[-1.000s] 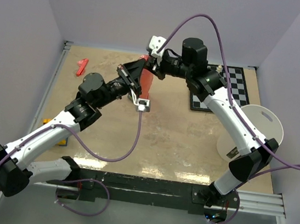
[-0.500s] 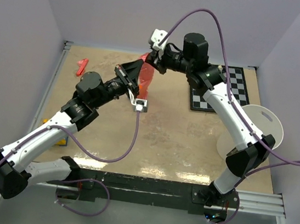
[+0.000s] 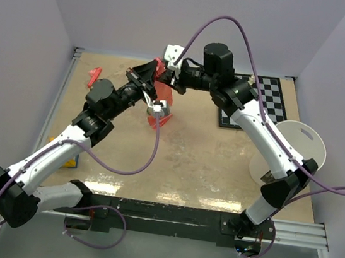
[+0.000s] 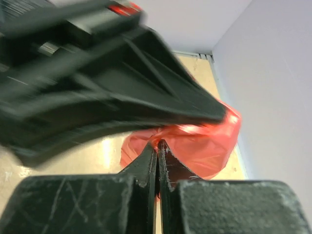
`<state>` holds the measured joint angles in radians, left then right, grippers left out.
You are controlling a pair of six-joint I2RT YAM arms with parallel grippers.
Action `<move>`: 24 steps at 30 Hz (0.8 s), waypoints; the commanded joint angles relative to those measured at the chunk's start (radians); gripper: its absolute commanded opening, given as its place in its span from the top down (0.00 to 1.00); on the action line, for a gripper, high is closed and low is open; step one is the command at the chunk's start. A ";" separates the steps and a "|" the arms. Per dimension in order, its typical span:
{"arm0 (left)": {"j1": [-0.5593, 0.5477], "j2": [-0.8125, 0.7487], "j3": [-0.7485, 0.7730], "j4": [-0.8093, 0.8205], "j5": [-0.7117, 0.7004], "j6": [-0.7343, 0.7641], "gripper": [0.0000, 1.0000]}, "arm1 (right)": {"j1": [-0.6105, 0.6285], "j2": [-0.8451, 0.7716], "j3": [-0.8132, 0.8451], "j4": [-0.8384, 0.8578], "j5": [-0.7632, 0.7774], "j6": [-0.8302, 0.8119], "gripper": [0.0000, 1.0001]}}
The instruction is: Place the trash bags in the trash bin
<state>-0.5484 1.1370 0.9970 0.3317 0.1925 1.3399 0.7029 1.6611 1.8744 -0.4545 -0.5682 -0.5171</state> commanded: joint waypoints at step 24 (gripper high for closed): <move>0.024 -0.083 -0.103 0.110 0.228 0.016 1.00 | -0.069 0.102 0.118 -0.145 -0.004 0.048 1.00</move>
<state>-0.5312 1.0943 0.8234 0.4805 0.3973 1.3323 0.6281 1.8053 1.9976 -0.6281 -0.6174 -0.5072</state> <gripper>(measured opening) 0.009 0.006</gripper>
